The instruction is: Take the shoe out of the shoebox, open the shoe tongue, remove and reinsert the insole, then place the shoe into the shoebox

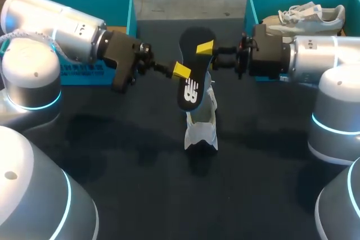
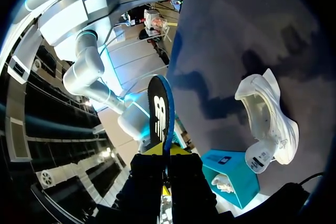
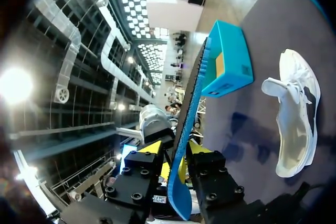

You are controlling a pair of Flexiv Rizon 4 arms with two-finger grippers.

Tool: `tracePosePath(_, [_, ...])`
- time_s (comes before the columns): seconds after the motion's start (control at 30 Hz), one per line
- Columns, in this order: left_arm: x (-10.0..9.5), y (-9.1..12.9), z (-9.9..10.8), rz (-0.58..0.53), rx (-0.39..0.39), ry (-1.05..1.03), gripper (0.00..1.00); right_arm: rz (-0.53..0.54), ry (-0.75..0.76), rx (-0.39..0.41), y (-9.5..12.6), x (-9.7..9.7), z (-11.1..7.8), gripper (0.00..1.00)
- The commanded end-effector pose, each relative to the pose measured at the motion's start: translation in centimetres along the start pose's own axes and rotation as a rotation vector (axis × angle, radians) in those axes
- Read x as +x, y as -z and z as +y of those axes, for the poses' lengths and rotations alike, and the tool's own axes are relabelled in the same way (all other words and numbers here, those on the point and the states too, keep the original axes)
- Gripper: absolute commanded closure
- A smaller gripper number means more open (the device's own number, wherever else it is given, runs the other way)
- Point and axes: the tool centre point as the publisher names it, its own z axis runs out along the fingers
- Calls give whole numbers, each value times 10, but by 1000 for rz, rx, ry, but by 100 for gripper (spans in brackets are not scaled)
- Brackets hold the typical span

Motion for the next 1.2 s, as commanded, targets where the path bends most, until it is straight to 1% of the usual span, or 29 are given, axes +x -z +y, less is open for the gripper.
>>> tracePosePath(0.03, [0, -2, 0, -4, -1, -3, 100, 4, -1, -1, -6, -1, 0, 83])
tracePosePath(0.1, [0, -2, 0, -6, -4, -4, 100, 9, -2, 1, -7, -2, 0, 86])
tracePosePath(0.2, [-1, -4, 0, -7, -4, -4, 100, 14, -1, 1, -7, -2, 0, 100])
tracePosePath(0.43, [0, -5, -2, -3, -1, 6, 100, 14, 0, 1, -6, -3, 1, 100])
tracePosePath(0.47, [0, -5, -3, 1, -2, 6, 81, 14, 0, 1, -6, -4, 1, 100])
tracePosePath(0.5, [0, -4, -4, 5, -4, 8, 29, 13, 0, 1, -5, -5, 2, 100])
tracePosePath(0.53, [0, -4, -4, 6, -5, 11, 0, 12, -1, 2, -5, -5, 3, 100])
tracePosePath(0.93, [2, 15, -10, 39, -63, 53, 0, -30, -7, 43, 3, -16, 12, 100])
tracePosePath(1.2, [0, 20, -12, 58, -118, 93, 0, -72, -12, 84, 6, -20, 14, 100])
